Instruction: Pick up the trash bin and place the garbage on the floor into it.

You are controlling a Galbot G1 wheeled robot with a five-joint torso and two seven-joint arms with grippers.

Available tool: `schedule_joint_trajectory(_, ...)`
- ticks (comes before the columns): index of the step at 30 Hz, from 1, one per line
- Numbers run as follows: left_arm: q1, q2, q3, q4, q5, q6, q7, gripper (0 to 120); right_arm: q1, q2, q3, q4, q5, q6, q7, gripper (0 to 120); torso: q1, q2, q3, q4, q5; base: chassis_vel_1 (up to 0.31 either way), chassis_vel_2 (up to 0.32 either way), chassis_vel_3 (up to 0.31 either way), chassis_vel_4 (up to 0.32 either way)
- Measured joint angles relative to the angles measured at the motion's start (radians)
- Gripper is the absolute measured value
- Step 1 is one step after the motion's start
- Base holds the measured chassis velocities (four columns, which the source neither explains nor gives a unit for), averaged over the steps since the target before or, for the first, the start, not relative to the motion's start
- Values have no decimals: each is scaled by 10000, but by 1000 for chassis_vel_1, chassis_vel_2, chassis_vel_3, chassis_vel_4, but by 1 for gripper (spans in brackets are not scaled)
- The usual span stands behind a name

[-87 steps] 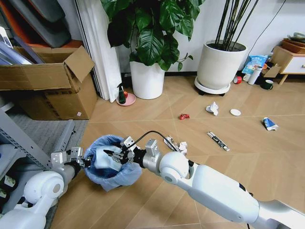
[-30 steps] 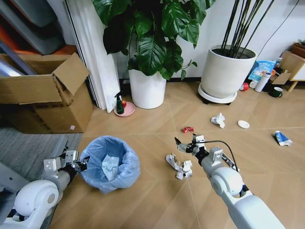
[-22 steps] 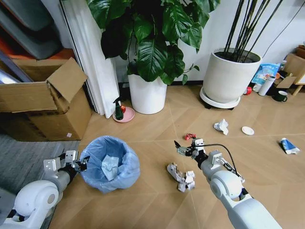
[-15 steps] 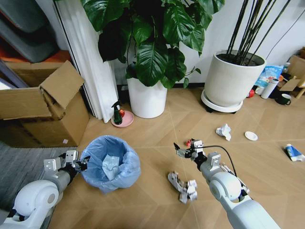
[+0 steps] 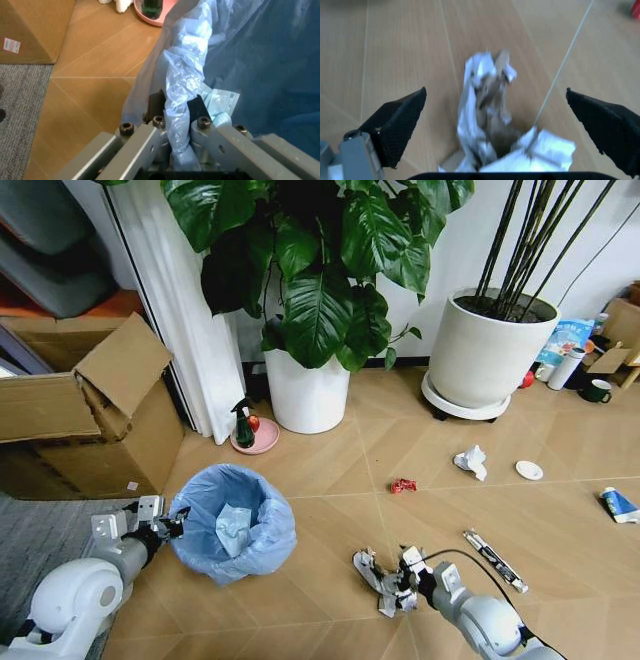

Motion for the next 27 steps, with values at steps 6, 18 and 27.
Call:
schedule_joint_trajectory(6, 3, -10, -18, -3, -1, -13, 46, 0, 177, 185, -154, -728, -111, -267, 21, 100, 1, 0, 1, -1, 1, 0, 0, 0, 0)
schedule_joint_trajectory(18, 59, -26, -1, -79, -1, -16, 54, 0, 499, 843, -203, -1804, -390, -177, 215, 82, 1, 0, 1, -1, 0, 0, 0, 0, 0)
schedule_joint_trajectory(27, 57, -21, 35, -111, -2, -17, 53, 0, 577, 1118, -195, -2056, -469, 58, 423, 53, 1, 0, 1, -2, -2, 0, 0, 0, 0)
